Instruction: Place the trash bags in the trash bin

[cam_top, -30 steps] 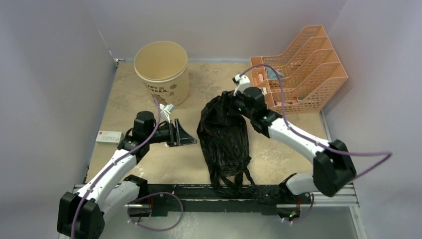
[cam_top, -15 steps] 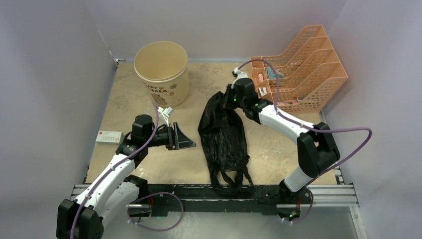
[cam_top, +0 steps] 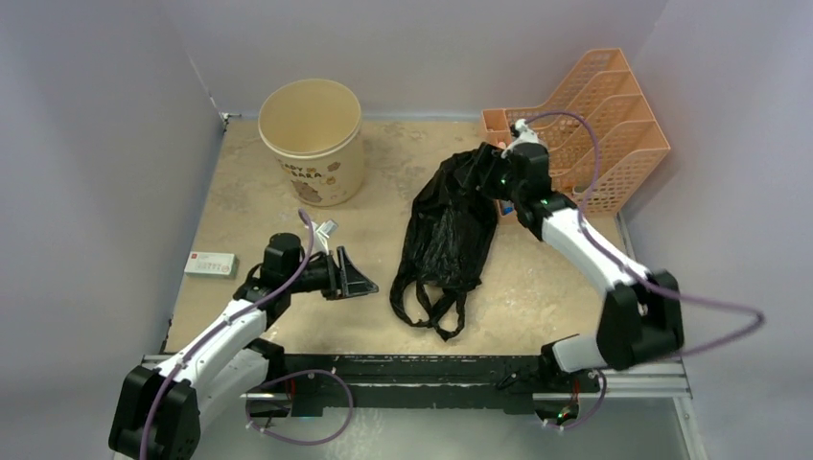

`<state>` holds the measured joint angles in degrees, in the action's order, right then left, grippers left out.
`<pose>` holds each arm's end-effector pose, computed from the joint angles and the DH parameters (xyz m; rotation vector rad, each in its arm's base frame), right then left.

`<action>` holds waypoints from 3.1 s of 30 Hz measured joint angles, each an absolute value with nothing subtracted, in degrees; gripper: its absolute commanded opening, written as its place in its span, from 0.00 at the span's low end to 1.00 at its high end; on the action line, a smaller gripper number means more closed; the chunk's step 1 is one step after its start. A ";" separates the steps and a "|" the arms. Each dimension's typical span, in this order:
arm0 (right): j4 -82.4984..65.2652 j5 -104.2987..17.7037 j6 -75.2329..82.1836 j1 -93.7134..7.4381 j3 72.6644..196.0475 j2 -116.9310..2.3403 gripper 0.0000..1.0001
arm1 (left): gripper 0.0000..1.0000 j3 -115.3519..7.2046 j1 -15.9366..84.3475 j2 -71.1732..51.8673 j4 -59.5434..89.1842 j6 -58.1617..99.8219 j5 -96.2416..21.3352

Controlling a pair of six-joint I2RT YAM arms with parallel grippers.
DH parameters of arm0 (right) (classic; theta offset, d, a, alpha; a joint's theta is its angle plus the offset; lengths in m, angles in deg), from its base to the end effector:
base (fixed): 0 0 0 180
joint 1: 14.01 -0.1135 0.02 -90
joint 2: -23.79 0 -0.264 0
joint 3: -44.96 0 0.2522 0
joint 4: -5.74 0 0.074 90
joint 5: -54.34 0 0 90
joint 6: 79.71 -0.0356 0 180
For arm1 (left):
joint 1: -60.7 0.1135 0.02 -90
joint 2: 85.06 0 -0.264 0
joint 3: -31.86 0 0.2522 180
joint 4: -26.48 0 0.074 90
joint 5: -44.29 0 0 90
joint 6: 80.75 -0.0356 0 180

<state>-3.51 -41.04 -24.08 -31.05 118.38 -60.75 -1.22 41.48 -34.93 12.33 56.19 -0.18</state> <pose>0.3288 0.1043 0.2896 0.2350 1.9729 0.6830 0.1583 -0.0821 0.1909 -0.0225 2.3133 -1.4840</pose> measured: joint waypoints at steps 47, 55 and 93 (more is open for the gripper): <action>8.93 -72.67 -30.57 -35.62 97.22 -47.00 0.03 | 0.00 0.10 41.11 -42.30 0.66 57.65 -22.05; 3.66 -70.79 -24.25 -31.99 102.03 -44.77 0.00 | 0.00 -14.90 41.11 -51.06 -11.84 54.07 -34.93; -11.31 -56.41 -23.18 -32.03 98.86 -23.68 0.69 | 0.00 -9.61 39.91 -43.48 3.33 46.09 -7.65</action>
